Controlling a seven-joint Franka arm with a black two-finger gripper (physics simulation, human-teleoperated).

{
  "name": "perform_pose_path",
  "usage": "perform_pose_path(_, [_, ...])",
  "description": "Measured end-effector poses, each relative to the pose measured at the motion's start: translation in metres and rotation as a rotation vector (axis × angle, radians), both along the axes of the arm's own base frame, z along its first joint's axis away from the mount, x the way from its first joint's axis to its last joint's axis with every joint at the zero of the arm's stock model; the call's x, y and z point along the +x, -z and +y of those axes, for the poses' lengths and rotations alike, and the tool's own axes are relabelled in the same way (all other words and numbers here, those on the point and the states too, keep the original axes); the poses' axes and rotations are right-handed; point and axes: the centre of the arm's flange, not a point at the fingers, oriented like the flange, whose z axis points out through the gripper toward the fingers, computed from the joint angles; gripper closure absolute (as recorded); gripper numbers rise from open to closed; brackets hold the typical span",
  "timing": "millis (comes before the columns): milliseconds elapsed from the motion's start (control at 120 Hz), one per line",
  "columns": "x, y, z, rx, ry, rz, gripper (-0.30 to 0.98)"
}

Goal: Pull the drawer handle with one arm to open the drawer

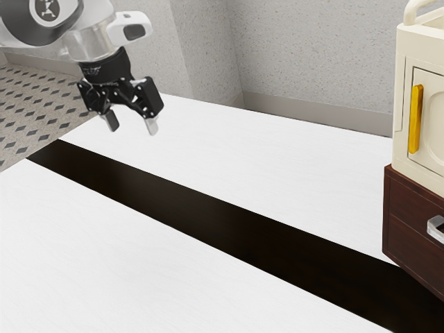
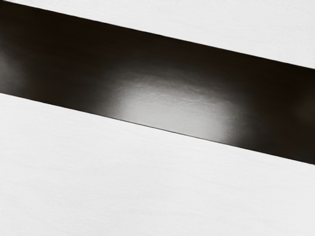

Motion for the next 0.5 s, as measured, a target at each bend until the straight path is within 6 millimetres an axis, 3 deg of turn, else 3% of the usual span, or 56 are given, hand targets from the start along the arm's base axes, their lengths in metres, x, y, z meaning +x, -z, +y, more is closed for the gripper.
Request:
perform_pose_path(217, [0.0, -0.005, 0.011, 0.003, -0.028, -0.031, 0.02])
perform_pose_path(342, [-0.046, -0.069, 0.011, 0.0, -0.032, -0.162, 0.02])
perform_pose_path(500, [-0.049, -0.08, -0.014, -0.025, -0.048, -0.188, 0.02])
